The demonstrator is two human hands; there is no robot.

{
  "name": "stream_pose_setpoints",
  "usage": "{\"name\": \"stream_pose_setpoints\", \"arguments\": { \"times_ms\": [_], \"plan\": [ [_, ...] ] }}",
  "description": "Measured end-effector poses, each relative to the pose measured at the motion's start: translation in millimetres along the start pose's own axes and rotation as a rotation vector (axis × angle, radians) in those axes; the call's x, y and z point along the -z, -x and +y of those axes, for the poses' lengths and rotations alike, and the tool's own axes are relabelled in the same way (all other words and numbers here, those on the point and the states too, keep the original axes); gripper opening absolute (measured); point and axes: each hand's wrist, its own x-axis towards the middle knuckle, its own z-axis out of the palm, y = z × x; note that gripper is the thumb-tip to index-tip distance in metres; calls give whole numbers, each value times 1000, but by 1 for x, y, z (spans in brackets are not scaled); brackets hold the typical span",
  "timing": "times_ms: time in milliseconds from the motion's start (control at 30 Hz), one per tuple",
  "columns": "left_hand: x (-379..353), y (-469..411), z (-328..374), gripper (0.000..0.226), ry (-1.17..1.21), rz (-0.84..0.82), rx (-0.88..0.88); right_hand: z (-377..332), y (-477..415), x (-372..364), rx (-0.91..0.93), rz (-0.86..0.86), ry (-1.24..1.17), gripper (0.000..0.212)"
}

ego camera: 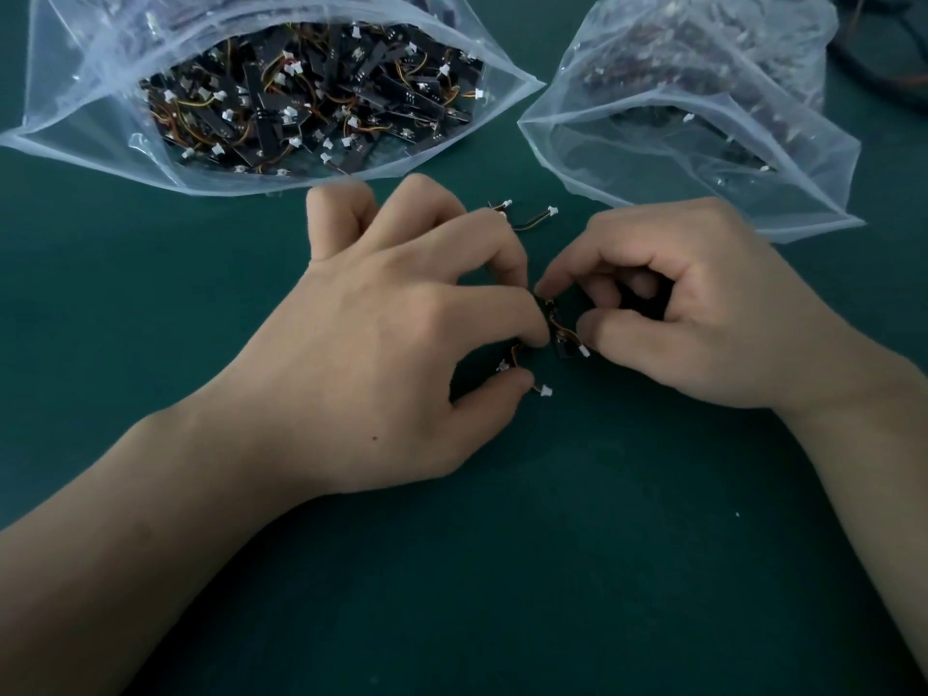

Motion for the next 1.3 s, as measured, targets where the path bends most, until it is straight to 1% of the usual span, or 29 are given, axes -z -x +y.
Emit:
{"name": "stream_pose_setpoints", "arguments": {
  "times_ms": [133,200,333,433,533,600,700,800,933,1300],
  "plan": [
    [0,-1,0,28,-8,57,58,1,0,-2,8,23,11,22],
    [2,-1,-1,22,13,86,89,2,0,-4,14,63,29,14],
    [4,0,-3,23,-8,90,112,3,1,-6,-22,173,30,8],
    [2,0,-2,29,-38,78,119,2,1,-7,-41,179,43,3],
    [0,0,-1,36,-34,62,124,1,1,-6,-54,171,57,10],
    [0,1,-2,34,-28,61,125,1,1,-6,-62,174,51,12],
    [0,1,-2,30,-30,66,137,2,-1,-6,-62,170,32,10],
    [-1,0,0,33,-46,83,166,2,-2,-8,-49,158,53,9],
    [-2,0,2,38,-45,93,203,2,-2,-10,-90,177,46,9],
    [-4,0,0,38,-32,103,201,1,-2,-13,-128,189,50,14]
  ]
}}
